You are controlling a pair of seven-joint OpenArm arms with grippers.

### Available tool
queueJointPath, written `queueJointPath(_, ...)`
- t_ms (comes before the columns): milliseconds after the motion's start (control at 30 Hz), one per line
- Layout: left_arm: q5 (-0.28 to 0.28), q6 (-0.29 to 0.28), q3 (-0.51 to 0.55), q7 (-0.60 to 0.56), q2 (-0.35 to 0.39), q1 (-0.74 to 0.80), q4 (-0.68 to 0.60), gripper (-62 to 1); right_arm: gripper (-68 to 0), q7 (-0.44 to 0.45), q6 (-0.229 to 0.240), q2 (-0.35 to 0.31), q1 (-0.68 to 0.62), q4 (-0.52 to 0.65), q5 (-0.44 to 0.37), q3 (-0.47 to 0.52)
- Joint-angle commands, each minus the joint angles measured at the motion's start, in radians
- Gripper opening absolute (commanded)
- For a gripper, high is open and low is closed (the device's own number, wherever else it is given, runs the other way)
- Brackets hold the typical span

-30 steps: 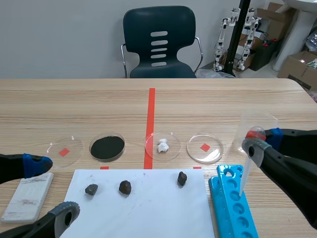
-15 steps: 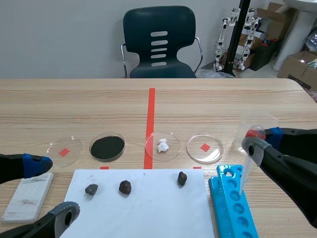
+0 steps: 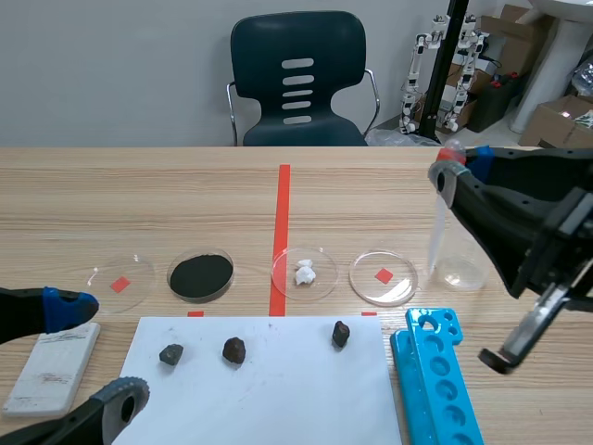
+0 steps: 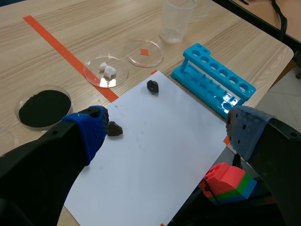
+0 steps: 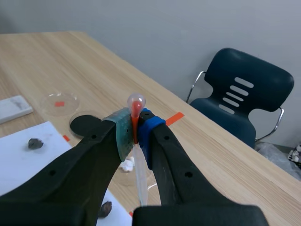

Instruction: Draw acid from the petri dish

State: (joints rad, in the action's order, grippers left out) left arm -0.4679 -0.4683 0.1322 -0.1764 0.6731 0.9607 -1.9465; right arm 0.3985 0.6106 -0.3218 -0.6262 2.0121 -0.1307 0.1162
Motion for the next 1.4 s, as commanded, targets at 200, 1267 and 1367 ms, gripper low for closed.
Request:
queueJointPath(200, -0.010, -0.003, 0.003, -0.014, -0.005, -0.003, -0.013, -8.4, -66.7, 0.010, -0.100, 0.018, 0.140, -0.095, -0.015, -0.063)
queueJointPath(1267, -0.010, -0.003, 0.003, -0.014, -0.005, -0.003, -0.013, -8.4, -66.7, 0.100, -0.274, 0.104, 0.476, -0.598, -0.003, -0.242)
queueJointPath(1367, -0.010, -0.003, 0.003, -0.014, -0.005, -0.003, -0.013, -8.4, -66.7, 0.153, -0.283, 0.113, 0.483, -0.637, 0.014, -0.242)
